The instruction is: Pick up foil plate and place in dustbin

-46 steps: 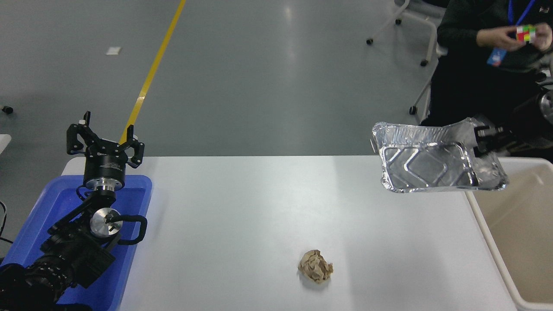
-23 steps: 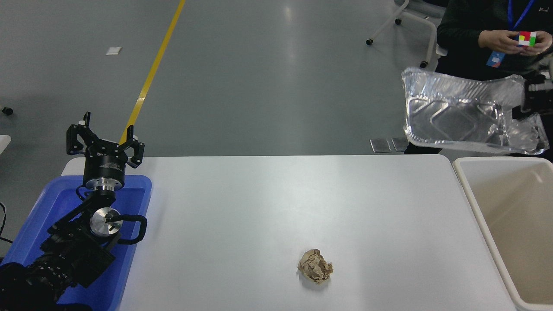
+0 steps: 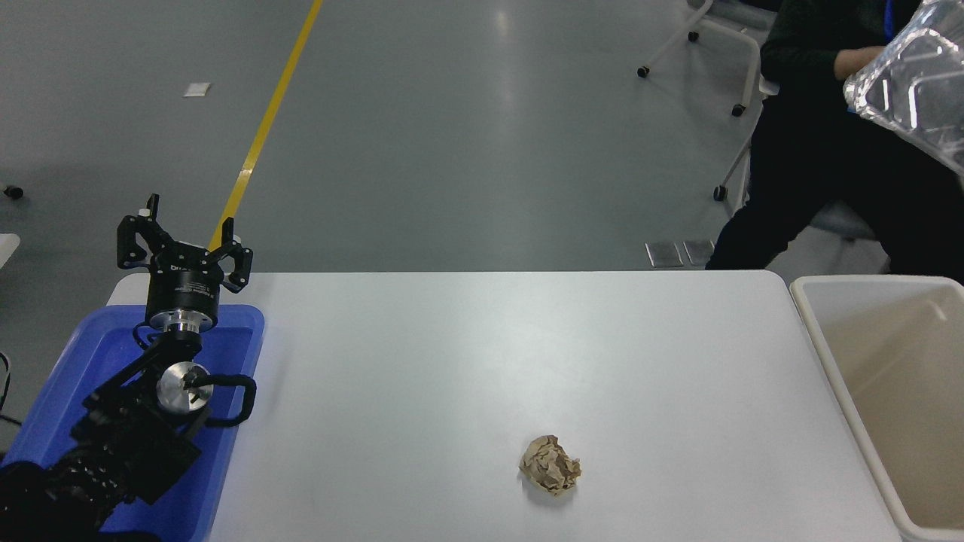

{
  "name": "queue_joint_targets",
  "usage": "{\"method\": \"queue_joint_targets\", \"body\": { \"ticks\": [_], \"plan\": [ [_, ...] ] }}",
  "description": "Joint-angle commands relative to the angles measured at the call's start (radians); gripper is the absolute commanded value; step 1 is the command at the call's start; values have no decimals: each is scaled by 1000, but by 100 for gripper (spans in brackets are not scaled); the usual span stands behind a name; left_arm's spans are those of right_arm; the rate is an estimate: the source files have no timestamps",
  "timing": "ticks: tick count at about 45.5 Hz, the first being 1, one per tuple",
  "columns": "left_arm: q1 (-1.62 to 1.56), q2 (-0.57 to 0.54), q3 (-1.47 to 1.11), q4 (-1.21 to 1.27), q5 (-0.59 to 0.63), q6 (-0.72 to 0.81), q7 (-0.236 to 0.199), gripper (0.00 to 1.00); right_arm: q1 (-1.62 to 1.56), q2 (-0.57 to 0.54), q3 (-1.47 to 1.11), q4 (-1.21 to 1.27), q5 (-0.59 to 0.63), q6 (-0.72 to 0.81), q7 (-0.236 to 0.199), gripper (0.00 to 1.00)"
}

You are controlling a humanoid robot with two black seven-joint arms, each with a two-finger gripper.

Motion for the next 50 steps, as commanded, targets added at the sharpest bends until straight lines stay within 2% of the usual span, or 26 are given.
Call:
{"method": "queue_joint_targets", "body": {
  "ticks": [1, 9, 20, 30, 50],
  "plan": [
    [0, 0, 0, 0, 0, 0, 0, 99, -493, 180, 402, -367, 52, -87, -1, 0],
    [0, 0, 0, 0, 0, 0, 0, 99, -637, 364, 545, -536, 57, -92, -4, 0],
    [0, 0, 0, 0, -2, 1, 0, 99, -731, 461, 657, -538, 59, -184, -19, 0],
    [0, 0, 0, 0, -2, 1, 0, 99, -794, 502, 754, -536, 59, -217, -22, 0],
    [0, 0, 0, 0, -2, 1, 0, 99, -872, 507, 834, -530, 60, -216, -19, 0]
  ]
}}
